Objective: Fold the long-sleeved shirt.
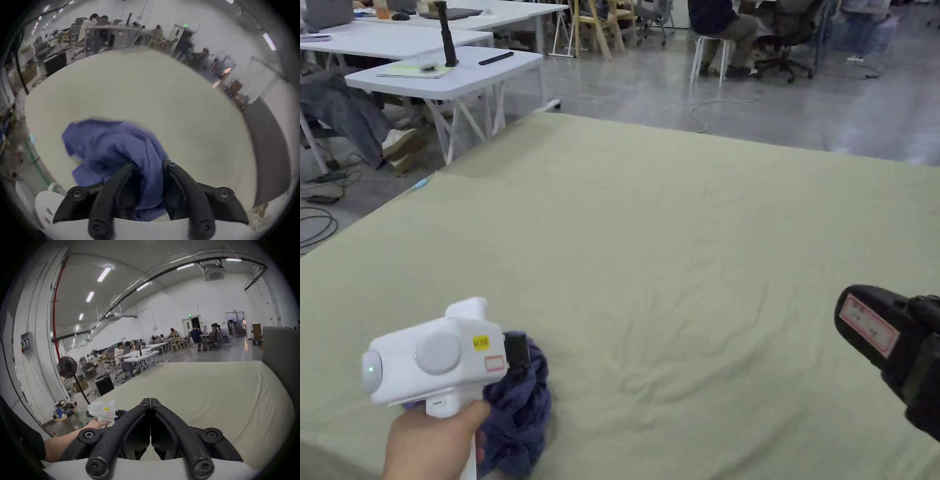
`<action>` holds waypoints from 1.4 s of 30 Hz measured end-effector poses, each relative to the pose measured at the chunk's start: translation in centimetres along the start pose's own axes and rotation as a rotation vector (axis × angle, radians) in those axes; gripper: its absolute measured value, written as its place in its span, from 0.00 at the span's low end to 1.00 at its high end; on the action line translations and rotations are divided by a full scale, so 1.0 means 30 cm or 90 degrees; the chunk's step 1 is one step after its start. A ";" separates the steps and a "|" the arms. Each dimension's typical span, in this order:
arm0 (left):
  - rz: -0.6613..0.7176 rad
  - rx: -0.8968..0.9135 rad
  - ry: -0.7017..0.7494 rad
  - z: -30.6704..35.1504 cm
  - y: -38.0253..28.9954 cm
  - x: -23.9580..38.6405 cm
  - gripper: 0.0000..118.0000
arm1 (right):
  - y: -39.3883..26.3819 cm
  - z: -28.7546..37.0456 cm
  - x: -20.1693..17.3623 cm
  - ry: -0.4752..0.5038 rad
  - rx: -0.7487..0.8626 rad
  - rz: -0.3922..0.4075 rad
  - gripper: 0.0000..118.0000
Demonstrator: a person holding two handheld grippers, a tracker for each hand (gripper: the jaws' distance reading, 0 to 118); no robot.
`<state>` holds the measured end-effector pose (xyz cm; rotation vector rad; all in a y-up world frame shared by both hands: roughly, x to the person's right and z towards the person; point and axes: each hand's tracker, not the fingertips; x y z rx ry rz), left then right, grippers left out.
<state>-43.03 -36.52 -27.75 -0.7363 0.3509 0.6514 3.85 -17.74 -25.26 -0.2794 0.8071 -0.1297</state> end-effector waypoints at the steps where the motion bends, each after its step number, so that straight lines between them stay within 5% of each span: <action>1: -0.046 0.022 -0.017 0.041 0.027 0.095 0.18 | 0.015 0.024 0.006 -0.001 0.020 -0.002 0.00; 5: -0.139 0.077 -0.143 0.123 0.098 0.429 0.18 | 0.085 0.070 0.067 0.110 -0.036 -0.072 0.00; 11: -0.390 0.052 -0.155 0.037 -0.177 0.964 0.18 | 0.107 0.215 0.108 -0.038 0.055 0.003 0.00; 20: -0.481 -0.330 -0.083 -0.525 -0.873 1.220 0.18 | -0.008 0.336 0.257 -0.134 -0.020 -0.070 0.00; 23: -0.511 -0.268 -0.058 -0.526 -0.935 1.224 0.19 | -0.045 0.354 0.285 -0.148 -0.040 -0.081 0.00; 25: -0.469 -0.308 -0.096 -0.515 -0.887 1.238 0.30 | -0.059 0.353 0.301 -0.158 -0.049 -0.084 0.00; 28: -0.384 -0.350 -0.236 -0.406 -0.759 1.230 0.89 | -0.068 0.333 0.328 -0.156 -0.050 -0.109 0.00; 32: -0.428 -0.135 -0.400 -0.114 -0.592 1.104 0.94 | -0.067 0.323 0.325 -0.139 -0.041 -0.127 0.00; 35: -0.426 -0.130 -0.381 -0.012 -0.509 0.939 0.99 | -0.071 0.320 0.320 -0.119 -0.054 -0.134 0.00; 36: -0.422 -0.156 -0.325 -0.007 -0.509 0.877 0.92 | -0.074 0.320 0.319 -0.115 -0.062 -0.140 0.00; 37: -0.421 -0.184 -0.250 -0.009 -0.507 0.817 0.68 | -0.078 0.320 0.318 -0.112 -0.074 -0.152 0.00; 38: -0.404 -0.200 -0.185 -0.019 -0.510 0.754 0.18 | -0.083 0.320 0.316 -0.108 -0.086 -0.166 0.00; 39: -0.394 -0.197 -0.137 -0.040 -0.530 0.696 0.00 | -0.168 0.271 0.372 -0.088 -0.135 -0.179 0.00; 42: -0.333 -0.230 -0.126 -0.084 -0.539 0.564 0.00 | -0.185 0.254 0.370 -0.088 -0.165 -0.200 0.00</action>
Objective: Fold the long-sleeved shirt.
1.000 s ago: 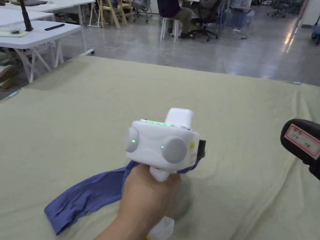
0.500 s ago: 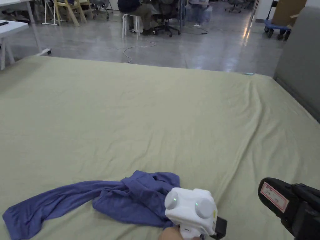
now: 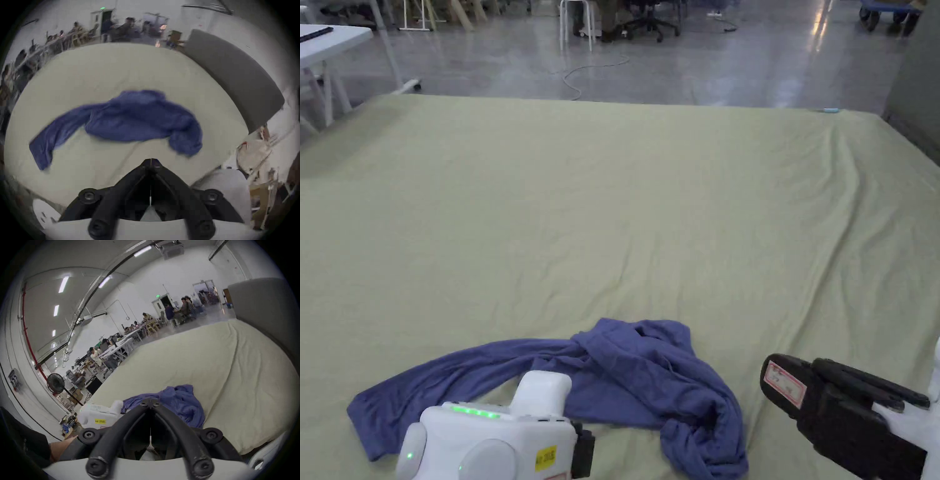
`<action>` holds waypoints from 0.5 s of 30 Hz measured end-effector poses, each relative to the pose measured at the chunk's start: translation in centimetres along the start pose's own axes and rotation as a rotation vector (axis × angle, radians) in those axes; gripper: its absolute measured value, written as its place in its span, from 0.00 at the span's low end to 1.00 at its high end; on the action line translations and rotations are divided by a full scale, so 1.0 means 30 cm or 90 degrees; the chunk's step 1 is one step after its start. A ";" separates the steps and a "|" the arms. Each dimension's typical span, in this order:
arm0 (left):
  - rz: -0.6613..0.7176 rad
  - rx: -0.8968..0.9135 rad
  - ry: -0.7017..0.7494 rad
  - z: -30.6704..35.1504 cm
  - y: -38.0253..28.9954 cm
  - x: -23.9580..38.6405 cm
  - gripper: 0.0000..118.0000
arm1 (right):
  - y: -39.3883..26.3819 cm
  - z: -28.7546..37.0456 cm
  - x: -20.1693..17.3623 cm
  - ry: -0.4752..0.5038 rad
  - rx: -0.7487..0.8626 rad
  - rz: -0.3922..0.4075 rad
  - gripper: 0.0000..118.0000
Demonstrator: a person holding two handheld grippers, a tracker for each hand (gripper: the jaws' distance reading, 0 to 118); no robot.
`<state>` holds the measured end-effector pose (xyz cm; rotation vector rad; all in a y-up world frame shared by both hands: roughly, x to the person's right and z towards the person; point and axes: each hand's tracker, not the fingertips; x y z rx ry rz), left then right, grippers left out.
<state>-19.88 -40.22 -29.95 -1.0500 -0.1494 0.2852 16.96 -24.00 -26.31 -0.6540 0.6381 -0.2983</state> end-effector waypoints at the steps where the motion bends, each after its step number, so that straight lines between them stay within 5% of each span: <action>1: 0.045 -0.008 -0.039 -0.005 -0.005 -0.034 0.00 | -0.017 -0.137 0.002 0.020 0.003 0.003 0.00; 3: 0.078 0.041 -0.032 0.008 0.034 -0.084 0.03 | -0.018 -0.196 0.004 0.026 -0.018 -0.005 0.00; 4: 0.063 0.079 0.006 0.016 0.082 -0.108 0.26 | -0.015 -0.223 0.005 0.024 -0.025 -0.004 0.00; 6: 0.024 0.140 0.095 0.005 0.175 -0.161 1.00 | -0.034 -0.227 0.009 0.005 -0.035 0.004 0.00; 10: 0.009 0.115 0.265 -0.172 0.353 -0.314 0.97 | -0.038 -0.281 0.031 -0.025 -0.071 -0.011 0.00; 14: -0.007 0.020 0.311 -0.365 0.455 -0.462 0.96 | -0.060 -0.329 0.083 -0.089 -0.124 -0.024 0.00; 15: -0.022 -0.027 0.314 -0.414 0.445 -0.478 0.86 | -0.064 -0.347 0.099 -0.100 -0.138 -0.027 0.00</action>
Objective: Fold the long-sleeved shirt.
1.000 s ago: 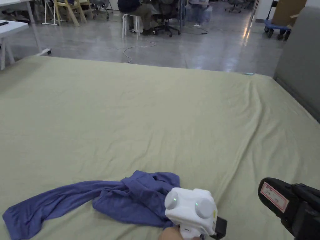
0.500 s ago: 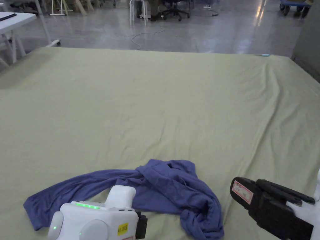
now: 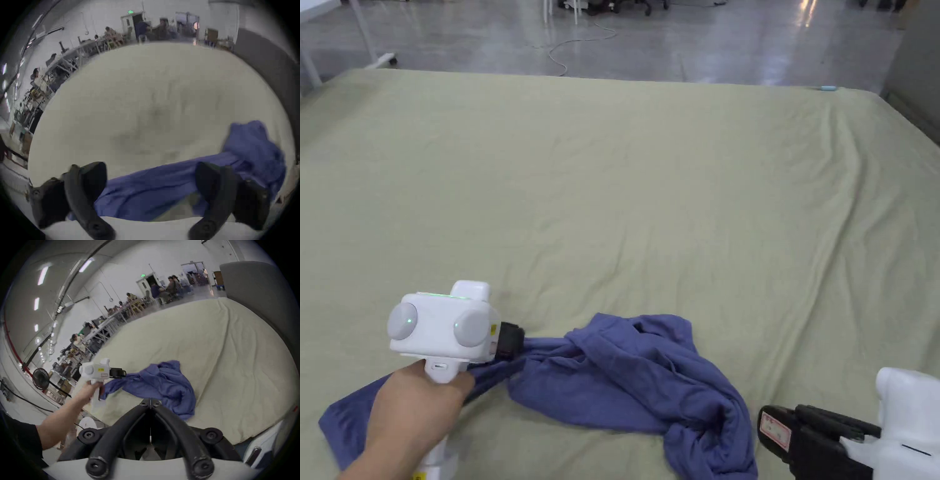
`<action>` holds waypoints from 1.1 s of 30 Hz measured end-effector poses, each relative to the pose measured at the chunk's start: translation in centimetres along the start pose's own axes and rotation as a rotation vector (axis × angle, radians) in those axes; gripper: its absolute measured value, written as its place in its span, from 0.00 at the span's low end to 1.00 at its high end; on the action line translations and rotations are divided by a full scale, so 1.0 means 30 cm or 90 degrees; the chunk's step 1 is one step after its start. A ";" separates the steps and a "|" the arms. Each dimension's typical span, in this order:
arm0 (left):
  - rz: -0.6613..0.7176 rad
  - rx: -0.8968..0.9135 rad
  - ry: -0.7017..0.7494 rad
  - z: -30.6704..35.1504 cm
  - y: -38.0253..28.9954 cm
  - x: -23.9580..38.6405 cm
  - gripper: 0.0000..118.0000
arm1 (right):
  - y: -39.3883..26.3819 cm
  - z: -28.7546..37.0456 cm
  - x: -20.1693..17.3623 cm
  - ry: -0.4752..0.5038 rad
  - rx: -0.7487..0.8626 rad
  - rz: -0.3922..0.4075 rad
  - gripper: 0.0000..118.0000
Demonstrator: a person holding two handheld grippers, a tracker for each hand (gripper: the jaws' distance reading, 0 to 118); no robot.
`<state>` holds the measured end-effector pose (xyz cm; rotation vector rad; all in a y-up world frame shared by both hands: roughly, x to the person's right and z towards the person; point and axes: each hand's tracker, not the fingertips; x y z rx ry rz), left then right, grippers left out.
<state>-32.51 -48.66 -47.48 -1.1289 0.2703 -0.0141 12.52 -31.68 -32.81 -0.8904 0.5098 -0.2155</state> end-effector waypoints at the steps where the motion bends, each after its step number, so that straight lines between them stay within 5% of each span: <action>1: -0.037 -0.047 -0.002 -0.035 -0.018 0.017 0.67 | 0.002 -0.018 0.011 -0.011 -0.012 -0.004 0.00; 2: -0.077 -0.071 -0.057 -0.051 -0.046 0.025 0.50 | -0.008 -0.023 0.029 -0.025 -0.019 -0.010 0.00; 3: -0.089 0.025 0.007 0.013 -0.042 0.056 0.45 | -0.006 -0.040 0.041 -0.042 -0.028 -0.011 0.00; 5: -0.116 -0.005 -0.083 0.051 -0.047 0.103 0.04 | -0.001 -0.069 0.058 -0.080 -0.040 0.002 0.00; 8: -0.109 0.015 -0.108 0.112 -0.063 0.119 0.04 | 0.007 -0.139 0.083 -0.099 -0.080 0.005 0.05; 10: -0.037 0.025 -0.164 0.135 -0.060 0.089 0.04 | 0.012 -0.211 0.107 -0.144 -0.141 0.004 0.86; 11: -0.014 0.025 -0.177 0.136 -0.067 0.064 0.04 | 0.015 -0.267 0.122 -0.180 -0.183 -0.005 1.00; 13: 0.000 0.041 -0.162 0.161 -0.058 0.023 0.04 | 0.018 -0.376 0.155 -0.174 -0.198 0.014 1.00; 16: 0.002 0.066 -0.141 0.209 -0.047 -0.010 0.04 | -0.002 -0.522 0.210 -0.248 -0.308 0.032 0.94; 19: 0.032 0.077 -0.161 0.258 -0.042 -0.031 0.04 | -0.029 -0.649 0.192 -0.194 -0.328 -0.004 0.57; 20: 0.046 0.086 -0.169 0.277 -0.039 -0.042 0.04 | -0.013 -0.638 0.182 -0.239 -0.302 0.036 0.31; 21: 0.059 0.093 -0.175 0.298 -0.037 -0.051 0.04 | -0.002 -0.622 0.155 -0.217 -0.282 0.070 0.13; 25: 0.087 0.126 -0.200 0.408 -0.002 -0.083 0.04 | 0.050 -0.499 0.116 -0.176 -0.228 0.086 0.13; 28: 0.110 0.169 -0.236 0.515 0.043 -0.110 0.04 | 0.128 -0.385 0.116 -0.118 -0.152 0.047 0.12; 33: 0.153 0.273 -0.274 0.772 0.178 -0.170 0.04 | 0.381 -0.131 0.053 -0.137 -0.034 0.131 0.12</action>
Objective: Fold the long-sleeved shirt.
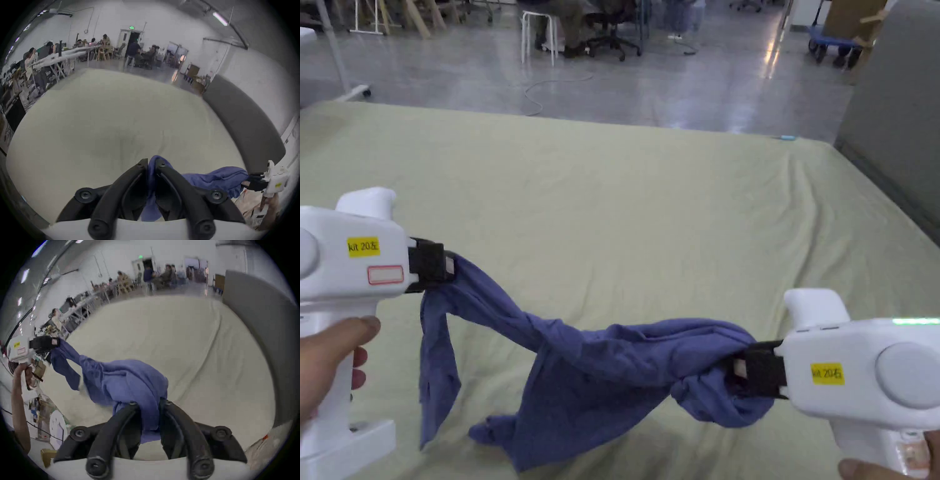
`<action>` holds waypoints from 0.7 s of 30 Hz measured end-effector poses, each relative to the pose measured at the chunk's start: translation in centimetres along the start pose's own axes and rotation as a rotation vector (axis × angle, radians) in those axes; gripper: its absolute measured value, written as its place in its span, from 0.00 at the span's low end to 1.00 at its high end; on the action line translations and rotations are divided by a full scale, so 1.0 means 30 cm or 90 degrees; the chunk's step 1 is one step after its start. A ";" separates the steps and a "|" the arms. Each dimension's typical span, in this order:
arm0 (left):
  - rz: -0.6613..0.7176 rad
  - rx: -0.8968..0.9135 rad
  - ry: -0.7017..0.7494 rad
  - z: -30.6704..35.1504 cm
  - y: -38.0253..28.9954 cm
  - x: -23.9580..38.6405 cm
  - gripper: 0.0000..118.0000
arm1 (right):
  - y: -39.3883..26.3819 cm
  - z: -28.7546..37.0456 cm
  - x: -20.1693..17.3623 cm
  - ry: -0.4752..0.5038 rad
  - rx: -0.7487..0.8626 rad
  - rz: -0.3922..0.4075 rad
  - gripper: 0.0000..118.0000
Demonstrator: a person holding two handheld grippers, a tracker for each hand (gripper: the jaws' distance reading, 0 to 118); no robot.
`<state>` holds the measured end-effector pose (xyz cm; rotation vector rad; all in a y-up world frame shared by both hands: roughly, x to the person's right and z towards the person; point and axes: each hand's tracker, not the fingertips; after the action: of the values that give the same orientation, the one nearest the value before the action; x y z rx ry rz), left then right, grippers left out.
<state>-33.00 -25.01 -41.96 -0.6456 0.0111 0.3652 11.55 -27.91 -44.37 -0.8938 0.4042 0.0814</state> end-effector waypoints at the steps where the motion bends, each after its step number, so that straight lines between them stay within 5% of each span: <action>1: 0.001 0.024 -0.008 0.033 0.062 0.018 0.04 | 0.068 0.050 0.006 -0.004 0.023 0.010 0.12; 5: 0.034 0.110 -0.026 0.133 0.305 0.071 0.04 | 0.337 0.207 0.030 -0.071 0.101 0.064 0.12; 14: 0.075 0.206 -0.014 0.211 0.812 0.140 0.04 | 0.903 0.357 0.081 -0.196 0.142 0.083 0.12; 21: -0.043 0.210 0.092 0.065 0.894 0.199 0.04 | 1.110 0.289 0.077 -0.231 0.126 0.088 0.12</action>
<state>-36.62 -2.11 -56.84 -0.3435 0.1832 0.2431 8.51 -0.50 -65.08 -0.6380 0.1307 0.3210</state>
